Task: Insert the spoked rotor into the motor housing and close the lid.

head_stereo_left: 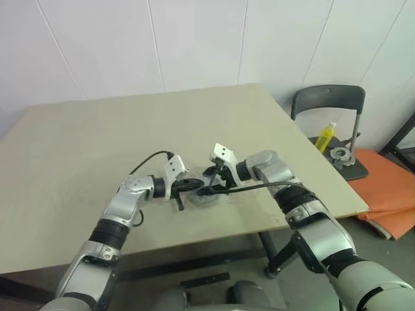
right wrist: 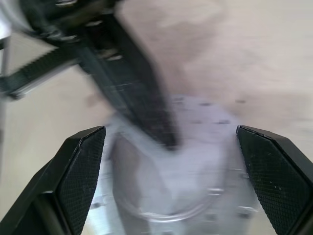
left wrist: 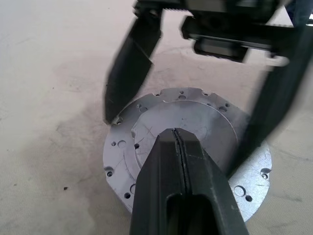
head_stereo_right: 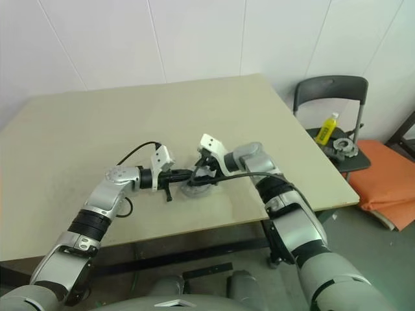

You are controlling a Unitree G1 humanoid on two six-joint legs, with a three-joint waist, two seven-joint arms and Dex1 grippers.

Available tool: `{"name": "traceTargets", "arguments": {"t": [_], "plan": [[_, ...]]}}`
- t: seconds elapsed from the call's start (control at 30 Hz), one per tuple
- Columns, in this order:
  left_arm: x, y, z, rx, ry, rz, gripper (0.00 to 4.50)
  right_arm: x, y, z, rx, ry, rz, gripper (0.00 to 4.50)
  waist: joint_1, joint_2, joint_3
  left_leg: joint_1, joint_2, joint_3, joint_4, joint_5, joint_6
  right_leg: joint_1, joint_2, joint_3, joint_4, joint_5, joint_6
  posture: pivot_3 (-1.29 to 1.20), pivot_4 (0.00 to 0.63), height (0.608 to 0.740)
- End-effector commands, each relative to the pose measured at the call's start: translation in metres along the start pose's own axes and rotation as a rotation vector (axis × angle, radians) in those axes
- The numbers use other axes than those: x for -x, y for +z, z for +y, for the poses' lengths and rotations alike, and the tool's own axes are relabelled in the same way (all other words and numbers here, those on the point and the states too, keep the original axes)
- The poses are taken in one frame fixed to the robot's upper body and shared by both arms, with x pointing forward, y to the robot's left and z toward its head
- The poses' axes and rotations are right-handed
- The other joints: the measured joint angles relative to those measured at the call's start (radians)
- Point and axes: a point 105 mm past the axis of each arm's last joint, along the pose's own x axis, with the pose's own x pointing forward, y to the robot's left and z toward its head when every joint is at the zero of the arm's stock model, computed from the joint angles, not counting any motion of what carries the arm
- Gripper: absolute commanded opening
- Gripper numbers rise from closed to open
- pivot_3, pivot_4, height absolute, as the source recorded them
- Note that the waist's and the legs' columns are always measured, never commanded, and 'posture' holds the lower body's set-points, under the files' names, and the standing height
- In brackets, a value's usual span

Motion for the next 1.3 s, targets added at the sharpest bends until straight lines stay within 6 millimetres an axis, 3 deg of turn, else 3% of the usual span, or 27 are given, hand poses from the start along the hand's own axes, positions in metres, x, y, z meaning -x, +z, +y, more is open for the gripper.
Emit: {"name": "traceTargets", "arguments": {"t": [0.03,0.23,0.47,0.7,0.9,1.07,1.3], "plan": [[-0.001,-0.013,-0.005,0.020,-0.026,0.057,0.00,0.012,0.022,-0.027,0.033,-0.162,-0.048,4.49,-0.002,0.000,0.000,0.000,0.000,0.000,0.000,0.000,0.000,0.000,0.000,0.000,0.000,0.000,0.000,0.00,0.000,0.740],[0.000,-0.013,-0.009,0.027,-0.053,0.050,0.00,0.029,0.033,-0.026,0.027,-0.096,-0.060,4.49,-0.003,0.000,0.000,-0.002,0.000,0.000,0.000,0.000,0.000,-0.001,0.000,0.000,0.000,0.000,0.000,0.00,0.000,0.740],[-0.001,-0.012,-0.011,0.023,-0.064,0.048,0.00,0.050,0.038,-0.003,-0.105,0.117,-0.101,4.49,-0.003,0.000,0.000,-0.003,0.000,0.000,0.000,0.000,0.000,-0.003,0.000,0.000,0.000,0.000,0.000,0.00,0.000,0.740],[0.000,-0.013,-0.013,0.027,-0.073,0.051,0.00,0.065,0.036,0.005,-0.278,0.161,-0.140,4.49,0.002,0.000,0.000,-0.004,0.000,0.000,0.001,0.000,0.000,-0.004,0.000,0.000,0.000,0.000,0.000,0.00,0.000,0.740],[0.002,-0.018,-0.017,0.000,-0.118,0.091,0.00,0.055,0.020,-0.003,-0.362,0.049,-0.088,4.49,0.002,0.000,0.000,-0.005,0.000,0.000,0.001,0.000,0.000,-0.004,0.000,0.000,0.000,0.000,0.000,0.00,0.000,0.740],[0.001,-0.020,-0.021,-0.008,-0.157,0.116,0.00,0.043,0.017,0.007,-0.364,0.063,-0.077,4.49,0.002,0.000,0.000,-0.005,0.000,0.000,0.001,0.000,0.000,-0.004,0.000,0.000,0.000,0.000,0.000,0.00,0.000,0.740],[0.002,-0.030,-0.023,-0.026,-0.163,0.160,0.00,0.043,0.011,0.013,-0.387,0.060,-0.049,4.49,0.002,0.000,0.000,-0.005,0.000,0.000,0.001,0.000,0.000,-0.004,0.000,0.000,0.000,0.000,0.000,0.00,0.000,0.740]]}}
